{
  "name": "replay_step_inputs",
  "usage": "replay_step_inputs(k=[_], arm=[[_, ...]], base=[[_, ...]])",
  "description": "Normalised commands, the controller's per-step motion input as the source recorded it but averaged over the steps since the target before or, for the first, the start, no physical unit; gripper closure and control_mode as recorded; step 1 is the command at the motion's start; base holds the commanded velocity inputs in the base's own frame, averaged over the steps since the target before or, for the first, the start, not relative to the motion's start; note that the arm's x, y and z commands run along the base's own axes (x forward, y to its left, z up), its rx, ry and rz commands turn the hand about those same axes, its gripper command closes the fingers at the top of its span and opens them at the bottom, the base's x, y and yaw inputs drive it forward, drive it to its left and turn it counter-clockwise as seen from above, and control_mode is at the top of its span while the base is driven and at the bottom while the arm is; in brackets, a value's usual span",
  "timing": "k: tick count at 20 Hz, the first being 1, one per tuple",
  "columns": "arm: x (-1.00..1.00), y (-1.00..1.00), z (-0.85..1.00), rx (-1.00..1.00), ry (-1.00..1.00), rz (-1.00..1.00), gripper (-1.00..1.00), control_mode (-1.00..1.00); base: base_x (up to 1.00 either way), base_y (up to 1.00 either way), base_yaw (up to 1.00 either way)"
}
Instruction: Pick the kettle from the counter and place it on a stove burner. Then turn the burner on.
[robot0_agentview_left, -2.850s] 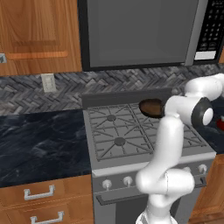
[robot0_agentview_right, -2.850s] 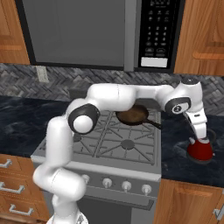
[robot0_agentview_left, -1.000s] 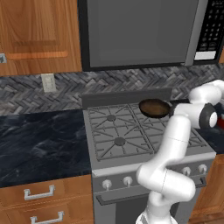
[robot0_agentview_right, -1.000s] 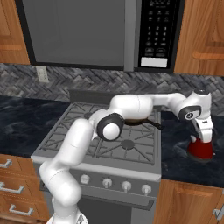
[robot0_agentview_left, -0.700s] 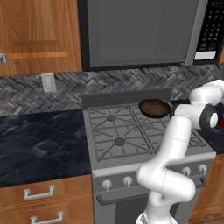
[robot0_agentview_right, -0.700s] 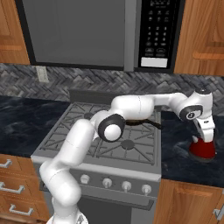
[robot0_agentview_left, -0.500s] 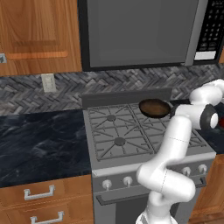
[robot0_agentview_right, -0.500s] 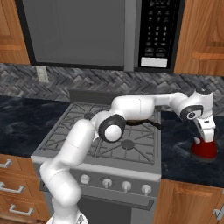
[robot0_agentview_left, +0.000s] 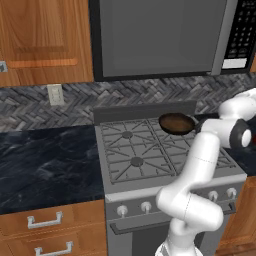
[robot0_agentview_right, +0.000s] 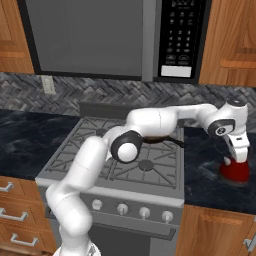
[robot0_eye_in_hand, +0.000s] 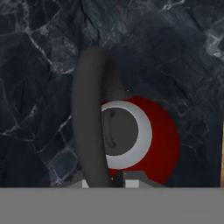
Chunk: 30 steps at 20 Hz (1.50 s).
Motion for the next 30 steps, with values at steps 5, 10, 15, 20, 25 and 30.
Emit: replay_step_inputs(k=[5,10,15,20,25,30], arm=[[-0.43,0.18,0.48,0.0,-0.16,0.0,1.0,-1.0],[-0.45,0.67,0.26,-0.05,-0.19,0.0,1.0,-1.0],[-0.46,0.93,0.07,-0.11,-0.16,0.0,1.0,-1.0],[-0.35,0.81,0.48,-0.13,-0.04,0.0,1.0,-1.0],[-0.3,0.66,0.68,-0.19,0.0,0.0,1.0,-1.0],[-0.44,0.65,0.37,-0.15,0.0,0.0,1.0,-1.0]], base=[[0.0,0.0,0.0],[0.0,0.0,0.0],[0.0,0.0,0.0],[0.0,0.0,0.0],[0.0,0.0,0.0],[0.0,0.0,0.0]])
